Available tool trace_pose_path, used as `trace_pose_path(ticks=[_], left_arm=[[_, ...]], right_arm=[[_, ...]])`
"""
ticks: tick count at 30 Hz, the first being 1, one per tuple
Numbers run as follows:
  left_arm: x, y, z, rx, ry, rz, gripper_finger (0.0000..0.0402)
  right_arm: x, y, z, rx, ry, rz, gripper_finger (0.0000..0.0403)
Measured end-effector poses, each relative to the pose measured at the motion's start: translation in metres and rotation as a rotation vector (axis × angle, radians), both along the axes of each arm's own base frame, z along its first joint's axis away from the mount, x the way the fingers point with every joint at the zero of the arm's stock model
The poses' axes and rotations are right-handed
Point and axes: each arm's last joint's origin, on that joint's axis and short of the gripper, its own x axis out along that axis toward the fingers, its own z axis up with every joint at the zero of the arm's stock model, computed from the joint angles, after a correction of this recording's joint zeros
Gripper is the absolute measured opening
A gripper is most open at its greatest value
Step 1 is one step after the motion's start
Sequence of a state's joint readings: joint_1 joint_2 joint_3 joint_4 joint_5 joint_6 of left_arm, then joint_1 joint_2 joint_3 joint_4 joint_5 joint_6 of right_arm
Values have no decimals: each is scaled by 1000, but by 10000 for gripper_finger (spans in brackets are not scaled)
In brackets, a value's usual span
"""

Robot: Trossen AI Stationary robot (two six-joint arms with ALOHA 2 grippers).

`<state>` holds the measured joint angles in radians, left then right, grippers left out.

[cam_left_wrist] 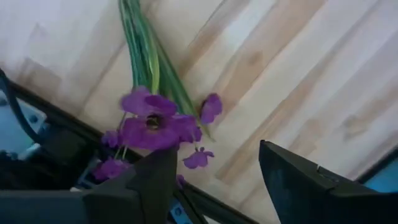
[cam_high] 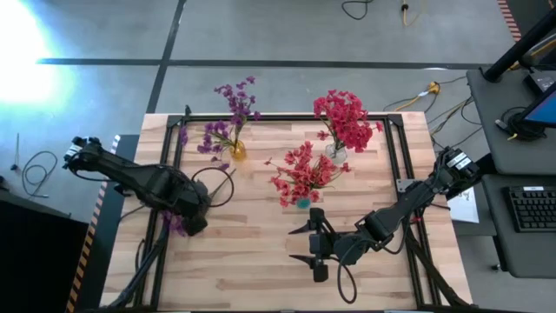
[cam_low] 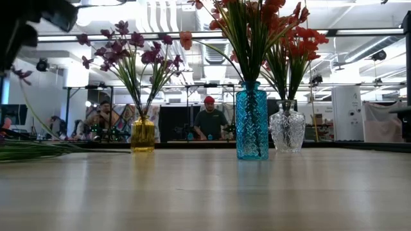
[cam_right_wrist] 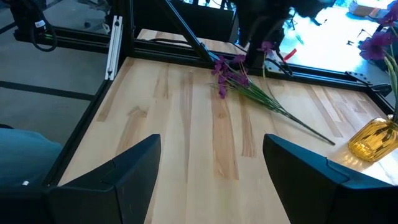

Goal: Sort flowers into vase by color
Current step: Put the violet flowers into the yellow vase

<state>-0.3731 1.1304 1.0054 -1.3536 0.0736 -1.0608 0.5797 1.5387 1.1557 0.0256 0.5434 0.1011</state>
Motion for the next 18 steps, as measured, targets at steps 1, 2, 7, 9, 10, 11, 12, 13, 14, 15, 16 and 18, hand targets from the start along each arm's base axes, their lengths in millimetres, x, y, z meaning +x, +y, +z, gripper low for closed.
trace_pose_path(ticks=[1, 2, 7, 9, 10, 11, 12, 13, 14, 15, 16, 18], left_arm=[[0, 0, 6, 6, -16, -13, 209], [1, 1, 11, 27, -40, -24, 207], [8, 4, 23, 189, -153, -14, 201], [11, 4, 18, 245, -161, 0, 201], [13, 4, 15, 258, -148, -1, 201], [14, 3, 13, 259, -126, -6, 201], [14, 2, 11, 239, -98, -11, 201], [14, 1, 9, 199, -63, -17, 201], [13, -1, 9, 158, -23, -22, 201], [12, -2, 9, 119, 13, -30, 201], [10, -4, 11, 80, 38, -37, 201], [7, -7, 17, 38, 83, -50, 201]], right_arm=[[0, 0, 0, -1, 0, 0, 274], [0, 0, 0, -3, 0, 1, 274], [0, 0, 0, -7, 0, 2, 274], [0, 0, 0, -6, 0, 2, 274], [0, 0, 0, -3, 0, 1, 274], [0, 0, 0, 2, 0, -1, 274], [0, 0, 0, 3, 0, -1, 274], [0, 0, 0, 7, 0, -2, 274], [0, 0, 0, 10, 0, -4, 274], [0, 0, 0, 11, 0, -4, 274], [0, 0, 0, 13, 0, -5, 274], [0, 0, 0, 17, 0, -7, 274]])
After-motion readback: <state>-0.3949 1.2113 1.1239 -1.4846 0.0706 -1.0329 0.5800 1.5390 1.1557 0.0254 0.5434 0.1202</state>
